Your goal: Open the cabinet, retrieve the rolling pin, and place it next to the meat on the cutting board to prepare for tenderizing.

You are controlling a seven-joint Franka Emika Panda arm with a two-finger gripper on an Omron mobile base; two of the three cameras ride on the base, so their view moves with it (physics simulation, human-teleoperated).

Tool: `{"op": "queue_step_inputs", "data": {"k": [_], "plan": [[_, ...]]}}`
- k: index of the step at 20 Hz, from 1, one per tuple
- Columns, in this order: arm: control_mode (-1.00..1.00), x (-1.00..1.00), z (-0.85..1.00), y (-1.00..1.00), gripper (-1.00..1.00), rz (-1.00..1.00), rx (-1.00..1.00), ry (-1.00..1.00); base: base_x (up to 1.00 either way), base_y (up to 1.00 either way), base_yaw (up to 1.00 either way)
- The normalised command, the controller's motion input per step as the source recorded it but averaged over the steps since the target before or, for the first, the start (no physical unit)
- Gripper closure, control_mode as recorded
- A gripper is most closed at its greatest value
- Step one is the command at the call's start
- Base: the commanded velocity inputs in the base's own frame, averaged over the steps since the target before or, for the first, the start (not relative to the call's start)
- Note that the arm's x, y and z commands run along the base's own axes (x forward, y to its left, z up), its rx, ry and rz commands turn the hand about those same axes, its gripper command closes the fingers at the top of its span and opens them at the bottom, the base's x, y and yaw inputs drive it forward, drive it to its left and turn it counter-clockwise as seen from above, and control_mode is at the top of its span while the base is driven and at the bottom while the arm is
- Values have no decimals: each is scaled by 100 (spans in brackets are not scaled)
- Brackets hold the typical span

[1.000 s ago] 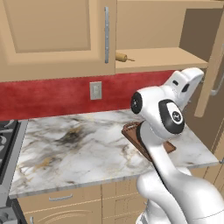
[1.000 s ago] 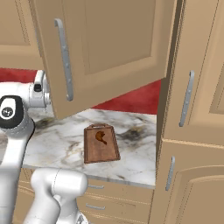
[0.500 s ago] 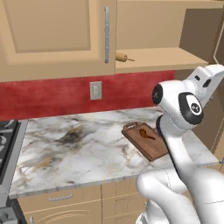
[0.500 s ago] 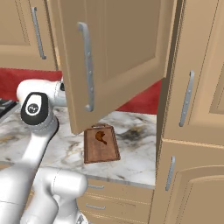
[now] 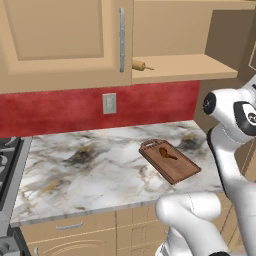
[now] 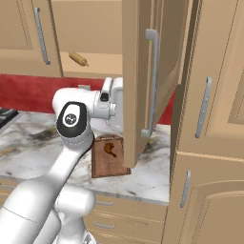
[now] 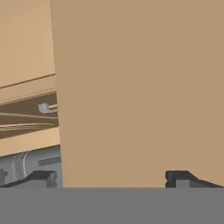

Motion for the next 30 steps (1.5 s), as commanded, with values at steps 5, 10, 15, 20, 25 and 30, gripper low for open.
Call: {"op": "queue_step_inputs", "data": {"k": [5,10,15,20,25,30], "plan": [[-100,0,0,-55,-100,-3,0,1,0,0,0],[-100,-30,0,-6,-100,0,0,-3,0,0,0],[-100,-62,-3,71,-100,0,0,-11,0,0,0],[-100,-44,-16,100,-100,1,0,-12,0,0,0],[-100,-27,-12,100,-100,5,2,-19,0,0,0],[-100,-22,2,99,-100,3,8,-28,0,0,0]]}}
